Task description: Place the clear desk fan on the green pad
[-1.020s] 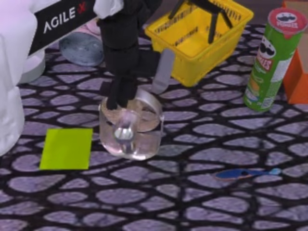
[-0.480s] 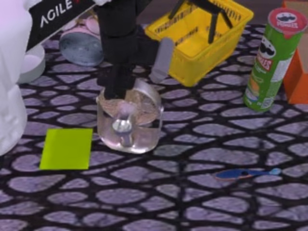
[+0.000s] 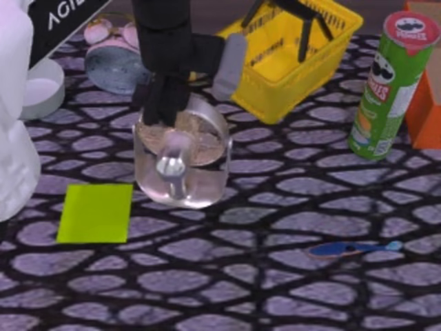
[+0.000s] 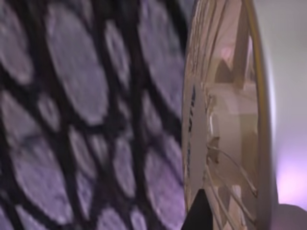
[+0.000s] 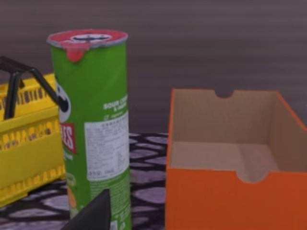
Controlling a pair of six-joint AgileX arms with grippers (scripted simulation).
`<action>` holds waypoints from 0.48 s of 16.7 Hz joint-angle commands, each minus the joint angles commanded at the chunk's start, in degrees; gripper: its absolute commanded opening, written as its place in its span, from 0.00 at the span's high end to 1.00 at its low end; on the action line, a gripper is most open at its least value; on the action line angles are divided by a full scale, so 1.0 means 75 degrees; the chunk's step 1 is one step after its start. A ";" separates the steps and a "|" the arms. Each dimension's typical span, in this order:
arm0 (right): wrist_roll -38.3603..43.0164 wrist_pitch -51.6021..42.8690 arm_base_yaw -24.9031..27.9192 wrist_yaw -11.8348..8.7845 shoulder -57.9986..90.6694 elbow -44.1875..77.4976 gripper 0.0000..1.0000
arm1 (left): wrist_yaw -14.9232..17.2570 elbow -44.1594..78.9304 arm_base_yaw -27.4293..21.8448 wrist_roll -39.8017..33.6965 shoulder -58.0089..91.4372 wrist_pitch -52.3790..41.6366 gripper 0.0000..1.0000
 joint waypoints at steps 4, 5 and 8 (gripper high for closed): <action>0.0000 0.0000 0.0000 0.0000 0.0000 0.0000 0.00 | -0.0083 -0.0097 0.0012 -0.0444 -0.0011 -0.0132 1.00; 0.0000 0.0000 0.0000 0.0000 0.0000 0.0000 0.00 | -0.0133 -0.0159 0.0025 -0.0745 -0.0023 -0.0210 1.00; 0.0000 0.0000 0.0000 0.0000 0.0000 0.0000 0.00 | -0.0323 -0.0430 0.0109 -0.2174 -0.0111 -0.0487 1.00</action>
